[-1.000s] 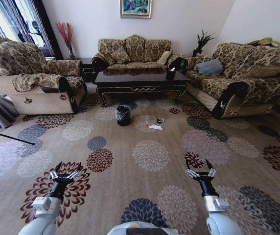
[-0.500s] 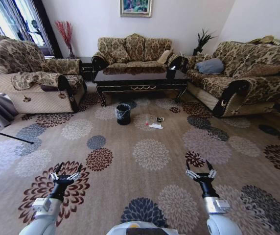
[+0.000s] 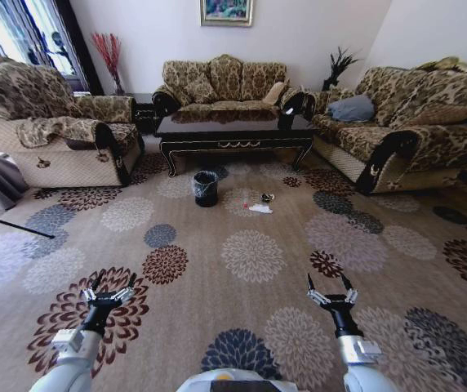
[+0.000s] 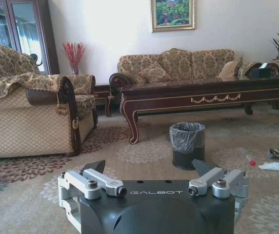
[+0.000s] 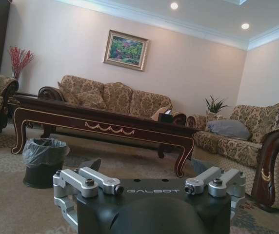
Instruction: Move to the front of the table and pick up the trash from the floor, then place it into the trash bin.
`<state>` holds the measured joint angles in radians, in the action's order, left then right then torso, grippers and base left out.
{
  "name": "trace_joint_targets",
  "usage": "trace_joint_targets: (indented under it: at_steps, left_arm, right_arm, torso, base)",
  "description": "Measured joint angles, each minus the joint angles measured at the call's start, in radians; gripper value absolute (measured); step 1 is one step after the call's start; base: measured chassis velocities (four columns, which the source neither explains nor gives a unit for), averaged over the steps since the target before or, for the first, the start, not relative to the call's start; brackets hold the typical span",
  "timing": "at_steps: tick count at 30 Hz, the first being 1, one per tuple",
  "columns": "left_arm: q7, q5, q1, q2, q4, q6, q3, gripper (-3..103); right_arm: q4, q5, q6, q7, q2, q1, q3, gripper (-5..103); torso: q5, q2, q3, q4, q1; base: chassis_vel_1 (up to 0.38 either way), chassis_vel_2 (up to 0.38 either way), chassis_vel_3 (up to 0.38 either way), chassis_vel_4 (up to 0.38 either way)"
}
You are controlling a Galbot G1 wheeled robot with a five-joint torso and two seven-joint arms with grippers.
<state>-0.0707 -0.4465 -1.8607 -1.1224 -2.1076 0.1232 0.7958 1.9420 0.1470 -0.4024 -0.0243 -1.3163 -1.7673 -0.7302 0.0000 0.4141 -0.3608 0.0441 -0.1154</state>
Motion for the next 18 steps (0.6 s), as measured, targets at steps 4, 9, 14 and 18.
trace_joint_targets:
  at_steps: [4, 9, 14, 18]
  left_arm:
    - [-0.007, 0.004, 0.005, -0.009, -0.002, -0.003, -0.002, 100]
    - [-0.008, 0.001, 0.000, -0.009, 0.000, -0.004, -0.002, 100]
    - [-0.009, 0.000, 0.001, -0.014, -0.004, -0.005, -0.002, 100]
    - [-0.012, 0.000, 0.001, -0.015, -0.004, -0.006, -0.004, 100]
  right_arm:
    - [-0.002, 0.004, -0.007, -0.001, -0.003, -0.008, -0.005, 100]
    - [-0.008, 0.005, -0.015, -0.001, -0.010, -0.011, -0.008, 100]
    - [-0.020, 0.002, -0.028, 0.001, -0.014, -0.012, -0.006, 100]
    - [-0.024, 0.003, -0.024, 0.001, -0.014, -0.005, -0.003, 100]
  torso:
    - [-0.0001, -0.022, 0.014, 0.0001, 0.008]
    - [0.0000, -0.043, 0.028, 0.0000, 0.015]
    - [0.0000, -0.062, 0.041, 0.0001, 0.021]
    - [0.0000, -0.078, 0.052, 0.0000, 0.026]
  base:
    - [0.000, 0.000, 0.000, 0.000]
    - [0.000, 0.000, 0.000, 0.000]
    - [0.000, 0.000, 0.000, 0.000]
    - [0.000, 0.000, 0.000, 0.000]
